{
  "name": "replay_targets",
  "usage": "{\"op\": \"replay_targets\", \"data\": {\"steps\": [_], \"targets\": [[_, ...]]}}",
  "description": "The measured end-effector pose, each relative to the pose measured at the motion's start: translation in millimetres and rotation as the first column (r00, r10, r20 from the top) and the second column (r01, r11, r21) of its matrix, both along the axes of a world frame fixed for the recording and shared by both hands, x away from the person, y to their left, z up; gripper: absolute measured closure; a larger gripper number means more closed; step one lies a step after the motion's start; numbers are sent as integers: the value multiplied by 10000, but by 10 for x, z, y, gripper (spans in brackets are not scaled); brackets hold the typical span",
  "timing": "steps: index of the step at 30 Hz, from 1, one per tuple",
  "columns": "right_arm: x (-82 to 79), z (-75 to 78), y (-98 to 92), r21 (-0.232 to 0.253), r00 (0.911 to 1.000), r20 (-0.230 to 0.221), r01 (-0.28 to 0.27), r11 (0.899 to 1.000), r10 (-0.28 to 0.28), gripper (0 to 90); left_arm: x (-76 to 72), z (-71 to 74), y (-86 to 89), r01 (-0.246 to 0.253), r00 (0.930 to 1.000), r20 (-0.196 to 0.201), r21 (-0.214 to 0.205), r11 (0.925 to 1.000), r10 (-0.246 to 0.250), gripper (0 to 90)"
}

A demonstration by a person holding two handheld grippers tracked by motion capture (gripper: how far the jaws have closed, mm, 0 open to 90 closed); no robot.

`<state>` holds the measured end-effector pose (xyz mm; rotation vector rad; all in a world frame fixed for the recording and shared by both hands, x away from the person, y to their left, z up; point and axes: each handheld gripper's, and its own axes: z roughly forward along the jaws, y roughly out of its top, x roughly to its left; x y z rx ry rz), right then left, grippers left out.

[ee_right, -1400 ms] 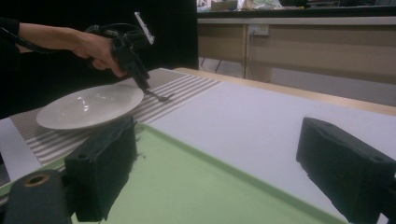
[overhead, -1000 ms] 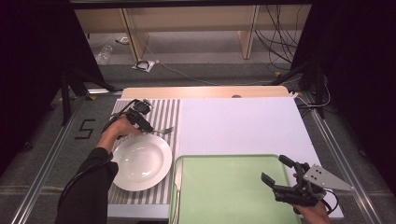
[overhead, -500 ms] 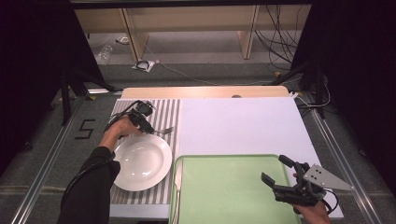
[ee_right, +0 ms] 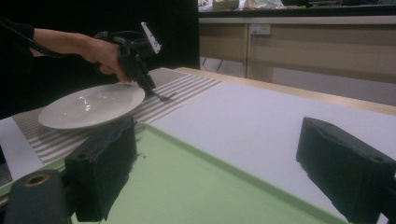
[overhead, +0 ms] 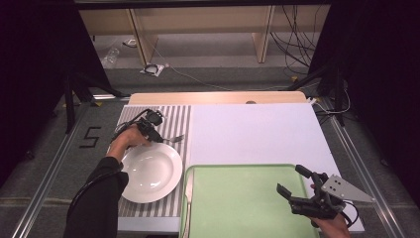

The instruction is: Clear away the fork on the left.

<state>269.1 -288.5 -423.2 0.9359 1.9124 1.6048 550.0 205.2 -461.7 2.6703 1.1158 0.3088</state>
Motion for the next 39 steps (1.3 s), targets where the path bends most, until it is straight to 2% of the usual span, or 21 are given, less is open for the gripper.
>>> {"op": "replay_targets", "data": {"steps": [4,8,12,25,31,39], "targets": [[-1,0,2,-25,10000,-10,-10,10000,10,130,-5,1,-7,99,9999,-16,17,9999,-99,563],[-3,2,2,-18,10000,38,-36,10000,36,131,2,0,12,-15,9999,-165,-181,9998,12,598],[-2,1,1,-6,10000,13,-20,10000,20,131,4,6,1,-31,9992,-397,-106,9999,26,618],[-2,1,4,-29,10000,42,-50,10000,50,131,2,8,4,23,9972,-748,-440,9990,-56,764],[-4,2,2,-25,10000,44,-64,10000,64,132,-4,7,-12,113,9969,-768,-411,9991,-144,827],[-2,1,7,-23,10000,31,-85,10000,85,133,-6,9,1,37,9972,-742,-472,9989,-72,836]]}}
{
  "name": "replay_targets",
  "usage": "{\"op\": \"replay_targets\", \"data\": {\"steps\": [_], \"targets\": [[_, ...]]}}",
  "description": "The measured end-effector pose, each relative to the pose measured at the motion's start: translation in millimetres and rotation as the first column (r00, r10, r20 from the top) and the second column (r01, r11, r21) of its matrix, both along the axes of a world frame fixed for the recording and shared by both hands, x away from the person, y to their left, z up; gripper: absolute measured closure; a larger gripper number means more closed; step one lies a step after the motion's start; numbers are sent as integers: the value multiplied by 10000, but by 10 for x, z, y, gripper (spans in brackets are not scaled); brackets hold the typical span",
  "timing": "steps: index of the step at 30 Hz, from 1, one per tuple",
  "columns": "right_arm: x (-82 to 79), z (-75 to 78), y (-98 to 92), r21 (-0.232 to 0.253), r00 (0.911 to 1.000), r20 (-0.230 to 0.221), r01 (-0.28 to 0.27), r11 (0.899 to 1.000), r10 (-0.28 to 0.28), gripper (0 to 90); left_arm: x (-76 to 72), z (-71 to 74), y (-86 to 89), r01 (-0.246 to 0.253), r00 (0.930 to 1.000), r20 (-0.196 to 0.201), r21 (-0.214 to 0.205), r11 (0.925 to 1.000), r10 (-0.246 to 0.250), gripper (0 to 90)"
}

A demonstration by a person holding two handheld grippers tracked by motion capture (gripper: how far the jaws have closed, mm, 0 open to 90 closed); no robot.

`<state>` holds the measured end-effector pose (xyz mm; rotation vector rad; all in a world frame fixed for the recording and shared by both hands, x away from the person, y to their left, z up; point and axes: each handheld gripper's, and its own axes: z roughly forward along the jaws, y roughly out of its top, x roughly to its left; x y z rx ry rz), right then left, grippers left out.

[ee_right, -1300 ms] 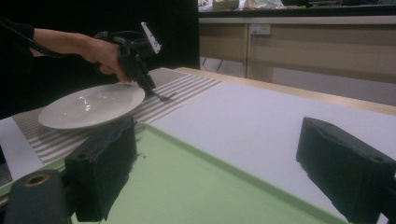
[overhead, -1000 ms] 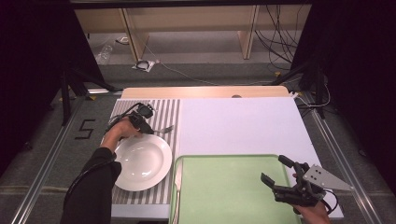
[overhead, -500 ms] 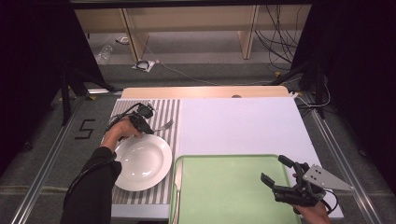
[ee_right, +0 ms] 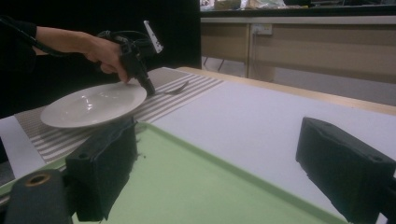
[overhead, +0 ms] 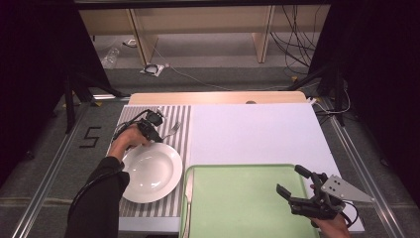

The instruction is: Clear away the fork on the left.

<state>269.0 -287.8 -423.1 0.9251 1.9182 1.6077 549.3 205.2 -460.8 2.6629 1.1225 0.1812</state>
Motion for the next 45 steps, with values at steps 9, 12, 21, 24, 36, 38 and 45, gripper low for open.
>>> {"op": "replay_targets", "data": {"steps": [9,12,21,24,36,38,45], "targets": [[1,1,-2,4,10000,-1,13,10000,-13,133,9,107,40,-161,9976,671,267,9995,143,838],[0,1,0,-16,10000,-7,23,10000,-23,133,12,184,71,-234,9939,1081,353,9991,195,838],[2,-3,5,-33,10000,-44,19,10000,-19,133,-7,390,126,-246,9865,1629,560,9981,152,838],[6,-7,9,0,10000,-10,-1,10000,1,133,-35,437,121,-167,9867,1622,541,9984,77,837],[2,-5,11,11,10000,-17,7,10000,-7,133,-186,692,53,-663,9879,1391,-203,9976,685,838],[-2,0,8,-56,10000,-45,25,10000,-25,133,-228,735,42,-782,9862,1421,-540,9955,851,837],[-4,0,12,-60,10000,-2,-4,10000,4,134,-413,833,-35,-763,9867,1333,-1276,9889,933,837]]}}
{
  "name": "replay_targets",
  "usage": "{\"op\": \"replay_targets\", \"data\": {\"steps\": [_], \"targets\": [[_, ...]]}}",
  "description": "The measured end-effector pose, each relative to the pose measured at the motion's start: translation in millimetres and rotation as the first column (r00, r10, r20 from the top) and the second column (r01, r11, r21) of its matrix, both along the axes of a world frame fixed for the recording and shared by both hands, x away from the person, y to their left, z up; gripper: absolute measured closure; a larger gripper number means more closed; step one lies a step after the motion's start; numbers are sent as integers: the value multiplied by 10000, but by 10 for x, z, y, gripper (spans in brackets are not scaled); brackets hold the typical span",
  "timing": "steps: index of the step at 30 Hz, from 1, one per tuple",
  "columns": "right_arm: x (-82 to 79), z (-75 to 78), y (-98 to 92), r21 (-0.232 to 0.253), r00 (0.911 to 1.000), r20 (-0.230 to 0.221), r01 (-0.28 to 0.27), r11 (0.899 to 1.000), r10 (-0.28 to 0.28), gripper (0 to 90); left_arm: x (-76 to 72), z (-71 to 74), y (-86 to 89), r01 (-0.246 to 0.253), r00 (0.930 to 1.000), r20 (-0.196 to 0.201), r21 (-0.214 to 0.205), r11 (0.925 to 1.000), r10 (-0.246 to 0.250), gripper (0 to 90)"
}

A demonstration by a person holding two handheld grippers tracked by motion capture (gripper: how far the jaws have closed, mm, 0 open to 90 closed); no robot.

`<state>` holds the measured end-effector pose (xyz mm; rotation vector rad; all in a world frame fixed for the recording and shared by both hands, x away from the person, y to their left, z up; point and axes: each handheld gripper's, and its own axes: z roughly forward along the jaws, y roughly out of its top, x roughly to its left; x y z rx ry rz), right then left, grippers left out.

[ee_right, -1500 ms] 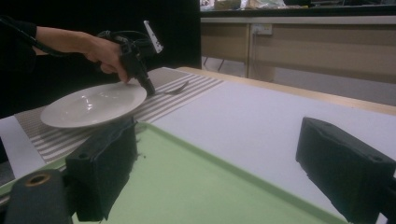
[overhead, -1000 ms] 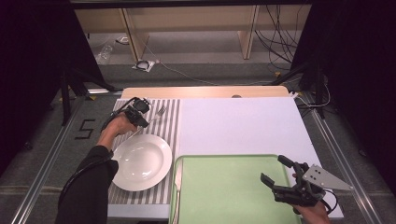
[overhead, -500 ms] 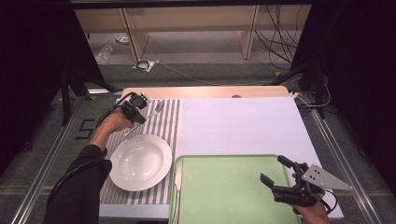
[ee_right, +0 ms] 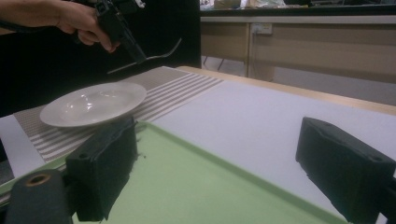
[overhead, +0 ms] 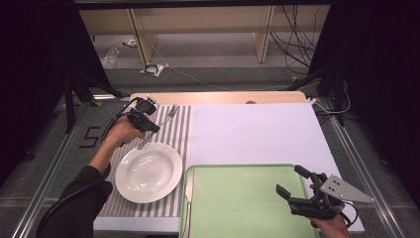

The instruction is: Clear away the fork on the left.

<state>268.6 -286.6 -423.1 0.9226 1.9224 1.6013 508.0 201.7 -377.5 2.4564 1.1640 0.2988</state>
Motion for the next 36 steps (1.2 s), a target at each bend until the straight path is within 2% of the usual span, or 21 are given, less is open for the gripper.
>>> {"op": "replay_targets", "data": {"steps": [3,10,15,24,36], "targets": [[2,0,-1,-31,10000,1,15,10000,-15,134,-73,20,-35,187,9998,-60,-428,9989,-190,837],[1,-1,2,-32,10000,-21,15,10000,-15,135,-281,63,-157,584,9983,-18,-780,9952,-587,837],[0,-2,3,-49,10000,-2,10,10000,-10,135,-435,42,-224,703,9975,13,-1388,9878,-708,837],[3,-4,-1,-40,10000,11,32,10000,-32,135,-605,-8,-373,1028,9946,80,-1808,9781,-1031,837],[-1,-1,-1,-51,10000,-22,19,10000,-19,135,-933,-64,-578,1455,9890,99,-2487,9576,-1477,837]]}}
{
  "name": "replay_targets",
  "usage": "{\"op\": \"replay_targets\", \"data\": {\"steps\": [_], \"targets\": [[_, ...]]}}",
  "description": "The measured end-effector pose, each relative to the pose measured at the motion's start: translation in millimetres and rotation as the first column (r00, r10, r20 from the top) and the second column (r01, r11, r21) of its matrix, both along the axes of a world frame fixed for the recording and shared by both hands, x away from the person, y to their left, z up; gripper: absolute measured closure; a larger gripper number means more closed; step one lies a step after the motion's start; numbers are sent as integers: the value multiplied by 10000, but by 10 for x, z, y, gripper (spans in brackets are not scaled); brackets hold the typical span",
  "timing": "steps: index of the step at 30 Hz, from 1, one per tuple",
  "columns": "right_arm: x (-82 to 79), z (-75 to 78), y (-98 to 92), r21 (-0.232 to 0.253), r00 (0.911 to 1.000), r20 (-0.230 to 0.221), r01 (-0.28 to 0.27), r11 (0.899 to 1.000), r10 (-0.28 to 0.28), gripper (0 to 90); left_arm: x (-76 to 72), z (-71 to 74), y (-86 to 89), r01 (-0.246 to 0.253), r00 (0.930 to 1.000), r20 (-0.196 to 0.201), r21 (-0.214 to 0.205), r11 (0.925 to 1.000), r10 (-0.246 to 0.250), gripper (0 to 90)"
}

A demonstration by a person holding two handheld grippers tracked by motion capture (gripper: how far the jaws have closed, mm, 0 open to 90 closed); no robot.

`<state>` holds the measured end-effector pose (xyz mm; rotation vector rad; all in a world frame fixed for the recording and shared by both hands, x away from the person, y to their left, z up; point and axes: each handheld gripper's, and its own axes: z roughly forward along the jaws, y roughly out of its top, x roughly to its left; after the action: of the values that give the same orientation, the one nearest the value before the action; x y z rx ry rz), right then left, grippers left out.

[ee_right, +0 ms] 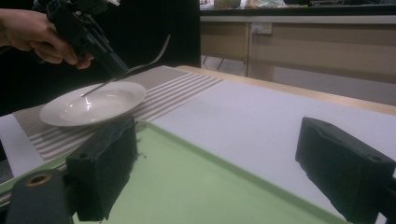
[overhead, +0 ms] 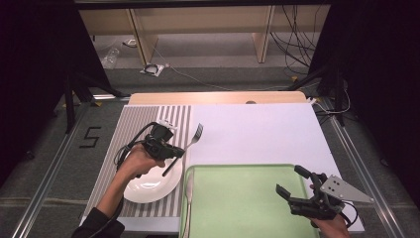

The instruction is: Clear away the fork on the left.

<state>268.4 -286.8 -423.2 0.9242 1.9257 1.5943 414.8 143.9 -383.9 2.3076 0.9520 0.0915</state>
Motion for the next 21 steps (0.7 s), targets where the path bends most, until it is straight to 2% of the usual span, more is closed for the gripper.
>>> {"op": "replay_targets", "data": {"steps": [2,6,21], "targets": [[1,1,6,33,10000,34,-14,10000,14,135,-30,-5,-30,71,10000,41,181,9998,-72,837],[-3,5,1,21,10000,60,1,10000,-1,135,-96,5,-76,142,9999,29,58,9999,-142,837],[-2,2,6,46,10000,62,-19,10000,19,135,-329,-57,-233,754,9967,-309,274,9968,-746,837]]}}
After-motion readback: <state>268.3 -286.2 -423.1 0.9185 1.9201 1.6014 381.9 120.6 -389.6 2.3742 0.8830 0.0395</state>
